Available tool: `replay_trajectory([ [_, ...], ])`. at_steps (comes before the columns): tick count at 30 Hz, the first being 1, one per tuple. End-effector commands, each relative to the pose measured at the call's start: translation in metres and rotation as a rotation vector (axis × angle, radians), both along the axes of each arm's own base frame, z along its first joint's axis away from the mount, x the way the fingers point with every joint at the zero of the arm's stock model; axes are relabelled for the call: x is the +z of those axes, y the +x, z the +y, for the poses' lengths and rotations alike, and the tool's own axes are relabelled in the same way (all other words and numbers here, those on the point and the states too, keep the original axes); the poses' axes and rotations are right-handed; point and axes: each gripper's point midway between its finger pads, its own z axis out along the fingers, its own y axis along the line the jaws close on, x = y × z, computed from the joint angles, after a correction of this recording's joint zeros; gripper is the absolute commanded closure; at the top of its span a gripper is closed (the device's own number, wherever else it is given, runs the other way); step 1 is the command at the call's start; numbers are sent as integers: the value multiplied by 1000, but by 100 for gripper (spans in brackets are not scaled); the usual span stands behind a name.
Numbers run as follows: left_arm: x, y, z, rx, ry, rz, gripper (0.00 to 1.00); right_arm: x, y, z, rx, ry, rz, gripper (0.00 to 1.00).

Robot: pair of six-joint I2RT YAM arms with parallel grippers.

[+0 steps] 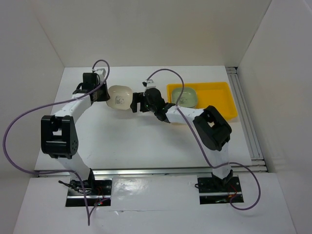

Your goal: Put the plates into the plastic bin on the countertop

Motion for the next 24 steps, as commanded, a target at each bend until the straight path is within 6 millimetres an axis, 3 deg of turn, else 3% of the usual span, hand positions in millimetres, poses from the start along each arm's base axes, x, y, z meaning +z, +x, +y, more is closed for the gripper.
replay_trajectory([
  [1, 45, -6, -32, -111, -29, -113, 100, 6, 20, 16, -41, 82, -21, 8],
  [5, 48, -16, -48, -152, -56, -95, 100, -4, 24, 25, -50, 129, -2, 11],
  [9, 56, -26, -61, -185, -60, -107, 100, 3, 27, 26, -58, 147, -24, 25],
  [10, 57, -29, -62, -192, -66, -109, 100, 3, 28, 26, -58, 142, -20, 33],
  [11, 60, -31, -62, -192, -66, -109, 100, 8, 28, 26, -54, 142, -32, 48],
  [12, 68, -33, -64, -204, -76, -127, 100, 8, 26, 24, -55, 131, -21, 93],
  [13, 69, -34, -64, -204, -76, -122, 93, 5, 26, 20, -71, 116, -15, 100],
  [14, 73, -37, -64, -211, -68, -128, 61, 18, 26, 17, -75, 115, -34, 100],
  [16, 96, -37, -63, -220, -58, -172, 23, 19, 24, 5, -105, 68, -35, 100],
  [18, 114, -40, -62, -235, -39, -208, 0, 40, 22, -9, -131, 36, -69, 100],
  [19, 135, -35, -52, -211, -36, -257, 0, 36, 20, -24, -169, -28, -68, 100],
  [20, 155, -39, -46, -213, -16, -298, 0, 62, 25, -40, -190, -16, -101, 100],
  [21, 175, -43, -45, -220, -5, -318, 0, 64, 25, -55, -201, -42, -98, 100],
  [22, 183, -44, -41, -217, 6, -319, 0, 65, 24, -69, -207, -57, -93, 100],
  [23, 193, -47, -37, -221, 34, -332, 0, 87, 32, -96, -237, -52, -122, 100],
  [24, 198, -49, -32, -210, 36, -327, 0, 92, 34, -111, -245, -65, -128, 100],
])
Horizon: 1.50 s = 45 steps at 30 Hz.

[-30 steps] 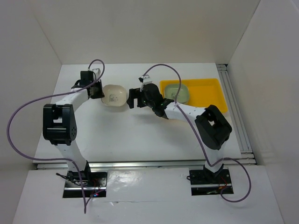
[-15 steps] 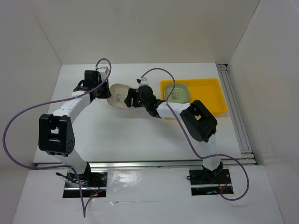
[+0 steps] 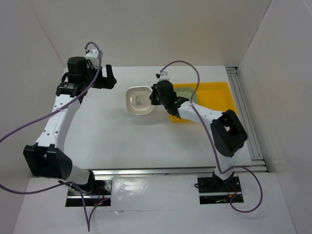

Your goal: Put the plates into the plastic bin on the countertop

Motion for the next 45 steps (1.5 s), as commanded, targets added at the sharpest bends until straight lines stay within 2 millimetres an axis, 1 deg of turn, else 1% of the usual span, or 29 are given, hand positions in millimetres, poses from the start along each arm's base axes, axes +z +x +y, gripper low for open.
replay_trajectory([
  [1, 60, -12, 14, -7, 54, -110, 0, 75, 19, -73, -86, -26, -115, 100],
  [2, 58, -18, 19, -9, 75, -95, 0, 87, 27, -103, -112, -54, -138, 100],
  [4, 61, -21, 25, -9, 97, -105, 0, 84, 25, -124, -66, -97, -109, 100],
  [5, 56, -21, 28, -10, 121, -102, 0, 89, 31, -149, -71, -143, -132, 100],
  [8, 42, -26, 30, -24, 132, -74, 0, 92, 39, -178, -41, -202, -159, 100],
  [9, 38, -26, 32, -29, 137, -68, 0, 81, 46, -201, -65, -220, -128, 100],
  [11, 33, -28, 27, -62, 128, -60, 0, 72, 59, -226, -67, -242, -97, 100],
  [12, 29, -29, 26, -70, 123, -52, 0, 71, 62, -222, -49, -232, -95, 100],
  [15, 19, -28, 21, -90, 101, -22, 0, 64, 78, -245, -83, -226, -69, 100],
  [20, 14, -29, 23, -90, 94, -11, 0, 56, 95, -259, -131, -196, -49, 100],
  [21, 9, -29, 26, -81, 94, 2, 0, 61, 96, -256, -125, -179, -56, 88],
  [22, 9, -29, 26, -81, 94, 2, 0, 62, 100, -256, -125, -179, -59, 56],
  [23, 9, -29, 26, -81, 94, 2, 0, 63, 100, -255, -131, -168, -51, 1],
  [25, 5, -30, 30, -77, 100, 10, 0, 78, 99, -250, -119, -139, -74, 0],
  [28, 6, -33, 30, -77, 101, 10, 0, 118, 98, -243, -125, -100, -159, 0],
  [29, 6, -33, 34, -68, 100, 11, 0, 146, 91, -231, -109, -91, -216, 0],
  [31, 18, -37, 36, -58, 108, -16, 0, 185, 79, -229, -148, -89, -282, 0],
  [33, 25, -39, 43, -29, 121, -34, 0, 206, 63, -219, -152, -81, -311, 0],
  [34, 28, -40, 51, 5, 137, -42, 0, 206, 54, -223, -190, -104, -299, 0],
  [35, 36, -43, 58, 32, 149, -61, 0, 222, 37, -219, -199, -94, -320, 0],
  [36, 39, -45, 61, 58, 152, -67, 0, 223, 28, -221, -216, -104, -319, 0],
  [37, 42, -46, 71, 100, 170, -74, 0, 208, 18, -226, -246, -124, -273, 0],
  [38, 44, -50, 79, 125, 176, -73, 0, 206, 8, -225, -249, -121, -264, 0],
  [39, 51, -56, 84, 149, 184, -94, 0, 216, -9, -225, -244, -114, -285, 0],
  [40, 50, -61, 86, 159, 190, -95, 0, 197, -21, -228, -255, -132, -236, 0],
  [41, 52, -67, 91, 175, 191, -102, 0, 194, -30, -228, -254, -137, -231, 0],
  [42, 63, -79, 95, 194, 193, -139, 0, 203, -48, -227, -249, -120, -254, 0],
  [44, 60, -92, 95, 203, 197, -147, 0, 184, -66, -235, -265, -151, -216, 0],
  [45, 64, -98, 97, 213, 199, -165, 0, 193, -80, -236, -266, -134, -235, 0],
])
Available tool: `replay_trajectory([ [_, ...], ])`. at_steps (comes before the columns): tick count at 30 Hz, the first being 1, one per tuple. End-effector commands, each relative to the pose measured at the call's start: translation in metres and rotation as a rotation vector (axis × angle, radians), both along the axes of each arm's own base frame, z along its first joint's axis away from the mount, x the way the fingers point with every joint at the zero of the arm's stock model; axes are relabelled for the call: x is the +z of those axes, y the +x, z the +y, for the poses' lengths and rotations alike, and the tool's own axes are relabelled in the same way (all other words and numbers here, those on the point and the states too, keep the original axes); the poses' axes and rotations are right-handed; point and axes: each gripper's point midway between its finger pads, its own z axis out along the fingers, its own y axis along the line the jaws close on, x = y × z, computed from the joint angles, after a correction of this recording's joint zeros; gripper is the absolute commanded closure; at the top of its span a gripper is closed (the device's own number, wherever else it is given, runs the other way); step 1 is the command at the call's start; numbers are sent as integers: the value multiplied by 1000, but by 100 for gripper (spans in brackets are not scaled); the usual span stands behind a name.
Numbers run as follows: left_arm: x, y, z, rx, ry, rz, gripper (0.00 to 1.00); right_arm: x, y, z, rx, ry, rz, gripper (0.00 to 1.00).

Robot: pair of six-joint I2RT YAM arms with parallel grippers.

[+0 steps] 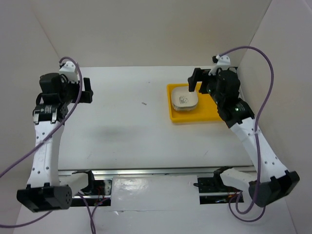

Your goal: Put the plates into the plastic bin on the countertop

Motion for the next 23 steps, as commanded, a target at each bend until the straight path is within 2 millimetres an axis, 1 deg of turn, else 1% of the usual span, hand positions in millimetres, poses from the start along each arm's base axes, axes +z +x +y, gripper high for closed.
replay_trajectory([
  [1, 21, -24, 6, 30, 32, -79, 0, -35, -32, -16, -72, -29, 117, 0],
  [2, 28, -35, 5, 31, 35, -103, 0, -44, -42, -19, -75, -35, 158, 0],
  [3, 28, -44, 3, 31, 34, -96, 0, -33, -54, -22, -75, -26, 130, 0],
  [5, 35, -59, 1, 31, 37, -118, 0, -38, -70, -21, -66, -11, 150, 0],
  [6, 34, -63, 1, 31, 35, -103, 0, -34, -77, -21, -60, 6, 143, 0],
  [7, 25, -68, 0, 30, 30, -61, 0, -26, -87, -22, -52, 26, 122, 0],
  [8, 25, -72, 0, 30, 30, -58, 0, -26, -94, -25, -52, 23, 128, 0],
  [9, 30, -77, -1, 30, 32, -77, 0, -25, -99, -24, -40, 38, 123, 0],
  [10, 27, -81, -2, 35, 22, -71, 0, -19, -107, -28, -39, 49, 101, 0],
  [11, 23, -84, -4, 26, 17, -64, 0, -18, -112, -28, -29, 52, 100, 0],
  [12, 25, -86, -4, 26, 18, -73, 0, -11, -118, -30, -27, 63, 77, 0],
  [13, 25, -91, -5, 26, 18, -73, 0, -13, -123, -30, -16, 62, 84, 0],
  [14, 25, -91, -5, 26, 18, -73, 0, -13, -123, -30, -16, 62, 84, 0],
  [16, 24, -93, -4, 41, 15, -73, 0, -12, -129, -33, -16, 63, 82, 0],
  [18, 24, -97, -4, 41, 15, -73, 0, -16, -129, -34, -25, 57, 90, 0],
  [20, 26, -99, -4, 41, 16, -82, 0, -25, -131, -36, -23, 38, 104, 0],
  [23, 28, -101, -5, 41, 17, -91, 0, -25, -131, -34, -14, 38, 104, 0],
])
